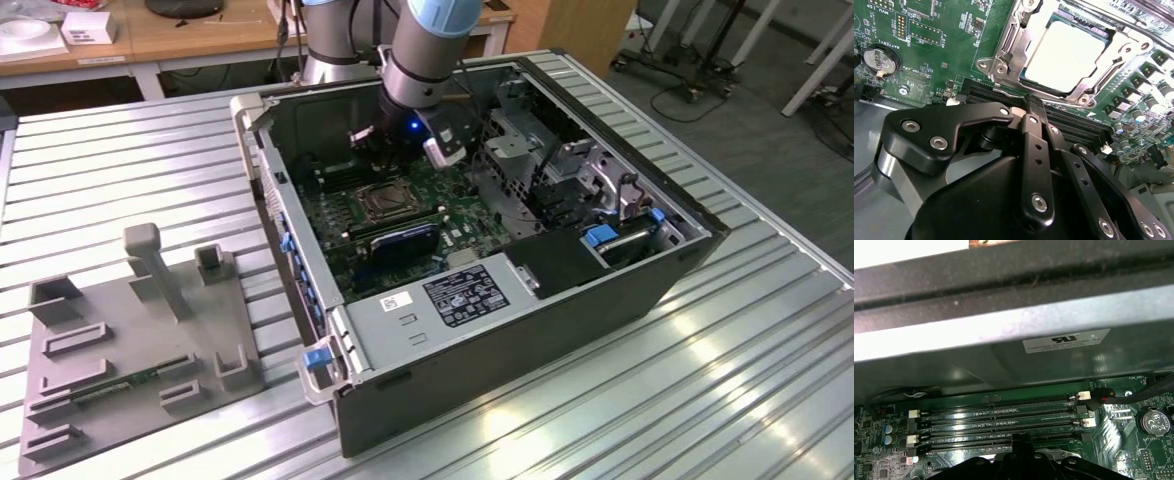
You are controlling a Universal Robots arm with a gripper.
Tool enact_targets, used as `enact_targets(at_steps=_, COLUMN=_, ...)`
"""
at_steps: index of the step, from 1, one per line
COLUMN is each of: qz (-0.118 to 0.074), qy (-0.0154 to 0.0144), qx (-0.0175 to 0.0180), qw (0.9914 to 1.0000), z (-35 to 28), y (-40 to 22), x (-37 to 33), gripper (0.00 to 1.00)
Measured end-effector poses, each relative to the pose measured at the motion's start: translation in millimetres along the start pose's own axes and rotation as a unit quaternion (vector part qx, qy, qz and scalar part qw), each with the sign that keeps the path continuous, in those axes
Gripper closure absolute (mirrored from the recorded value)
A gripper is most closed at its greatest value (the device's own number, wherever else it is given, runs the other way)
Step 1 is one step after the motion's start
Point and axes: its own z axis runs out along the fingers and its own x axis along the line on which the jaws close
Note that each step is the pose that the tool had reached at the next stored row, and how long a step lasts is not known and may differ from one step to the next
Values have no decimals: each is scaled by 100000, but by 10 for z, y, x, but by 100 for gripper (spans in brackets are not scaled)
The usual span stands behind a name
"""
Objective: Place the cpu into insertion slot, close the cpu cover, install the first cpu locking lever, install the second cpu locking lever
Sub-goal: 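Install the first cpu locking lever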
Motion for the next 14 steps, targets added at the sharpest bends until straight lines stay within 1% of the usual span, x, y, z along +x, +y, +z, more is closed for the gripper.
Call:
enact_targets(at_steps=6, qz=-6, qy=-1, qx=-4, qw=100000, z=-6, y=2, x=-9, gripper=89)
enact_targets(at_steps=14, qz=-2, qy=-5, qx=0, qw=100000, z=-10, y=7, x=-45, gripper=89)
